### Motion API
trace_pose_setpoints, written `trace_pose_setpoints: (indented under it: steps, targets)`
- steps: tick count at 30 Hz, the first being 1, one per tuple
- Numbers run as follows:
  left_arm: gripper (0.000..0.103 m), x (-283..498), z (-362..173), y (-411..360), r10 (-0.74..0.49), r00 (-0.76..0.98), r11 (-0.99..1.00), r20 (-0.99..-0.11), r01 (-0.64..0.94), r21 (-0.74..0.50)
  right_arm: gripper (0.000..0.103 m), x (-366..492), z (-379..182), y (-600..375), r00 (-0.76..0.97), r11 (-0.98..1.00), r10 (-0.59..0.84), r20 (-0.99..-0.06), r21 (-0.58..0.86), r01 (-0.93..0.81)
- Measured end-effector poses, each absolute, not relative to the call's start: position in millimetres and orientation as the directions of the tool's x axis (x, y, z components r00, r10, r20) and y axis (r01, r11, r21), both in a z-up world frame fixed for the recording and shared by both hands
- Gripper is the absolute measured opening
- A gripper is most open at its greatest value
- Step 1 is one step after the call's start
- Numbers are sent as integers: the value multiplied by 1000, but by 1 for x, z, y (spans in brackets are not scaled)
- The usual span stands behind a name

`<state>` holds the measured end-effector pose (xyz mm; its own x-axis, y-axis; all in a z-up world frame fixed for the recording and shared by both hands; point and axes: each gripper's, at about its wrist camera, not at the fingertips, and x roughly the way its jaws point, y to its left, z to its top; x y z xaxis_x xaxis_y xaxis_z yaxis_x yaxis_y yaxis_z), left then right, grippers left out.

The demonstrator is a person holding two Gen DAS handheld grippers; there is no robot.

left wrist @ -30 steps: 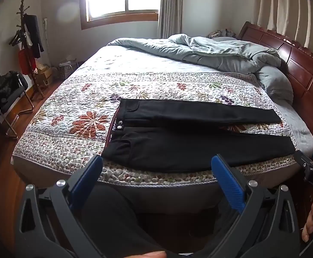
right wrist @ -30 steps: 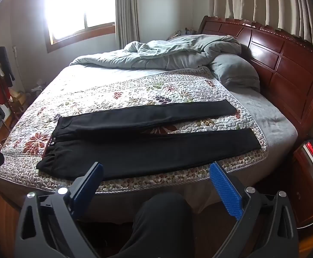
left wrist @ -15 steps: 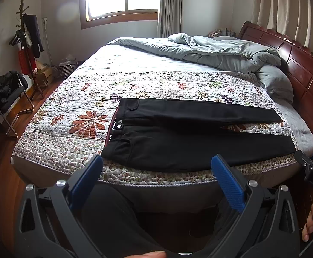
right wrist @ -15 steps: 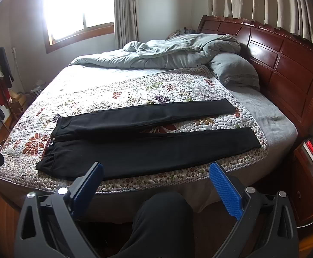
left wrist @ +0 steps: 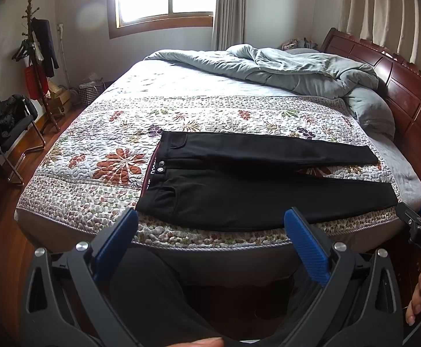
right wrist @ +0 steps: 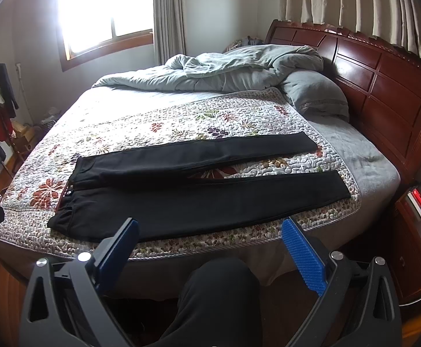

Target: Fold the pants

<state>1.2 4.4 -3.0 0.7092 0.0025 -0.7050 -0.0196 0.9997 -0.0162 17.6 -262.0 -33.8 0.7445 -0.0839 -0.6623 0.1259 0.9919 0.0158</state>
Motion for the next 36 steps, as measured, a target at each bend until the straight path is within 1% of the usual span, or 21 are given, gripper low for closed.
trace_pose_setpoints:
  steps: [36]
  targets:
    - [100,1,-1,3,2,715,1000,-699,-18,-16,99,21,-30,-261,745,992,-90,-661,8,127]
